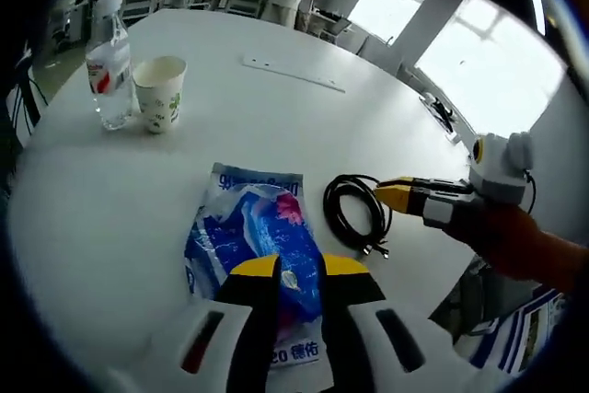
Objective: Arrange the tabletop items into an orderly group along one side of the table until the central work area is clear of visible clutter.
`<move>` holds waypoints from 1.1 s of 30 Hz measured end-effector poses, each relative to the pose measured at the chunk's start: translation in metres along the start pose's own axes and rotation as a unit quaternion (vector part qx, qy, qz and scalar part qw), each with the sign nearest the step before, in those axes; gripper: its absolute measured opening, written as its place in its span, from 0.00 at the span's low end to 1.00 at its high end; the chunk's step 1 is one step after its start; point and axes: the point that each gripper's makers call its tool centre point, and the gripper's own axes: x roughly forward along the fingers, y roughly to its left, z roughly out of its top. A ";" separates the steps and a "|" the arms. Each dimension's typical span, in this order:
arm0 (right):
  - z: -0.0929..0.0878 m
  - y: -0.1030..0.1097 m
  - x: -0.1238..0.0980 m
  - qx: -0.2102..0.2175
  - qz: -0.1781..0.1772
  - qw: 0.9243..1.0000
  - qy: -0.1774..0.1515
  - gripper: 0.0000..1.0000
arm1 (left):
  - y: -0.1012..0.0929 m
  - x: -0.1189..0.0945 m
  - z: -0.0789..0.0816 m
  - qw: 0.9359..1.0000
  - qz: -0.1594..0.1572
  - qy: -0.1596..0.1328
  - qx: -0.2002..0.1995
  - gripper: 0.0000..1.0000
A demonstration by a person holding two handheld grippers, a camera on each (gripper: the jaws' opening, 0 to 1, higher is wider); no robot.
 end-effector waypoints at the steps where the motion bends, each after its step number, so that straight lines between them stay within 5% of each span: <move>1: 0.001 0.001 0.001 -0.002 0.001 1.000 0.000 0.11 | 0.001 -0.002 -0.002 1.000 -0.001 -0.001 -0.003 0.13; 21: 0.008 0.057 0.036 -0.091 0.074 0.992 0.051 0.18 | -0.005 -0.026 -0.044 1.000 -0.009 0.021 0.000 0.14; 33: 0.016 0.079 0.056 -0.136 0.095 0.984 0.071 0.22 | -0.005 -0.033 -0.048 1.000 -0.003 0.014 -0.013 0.13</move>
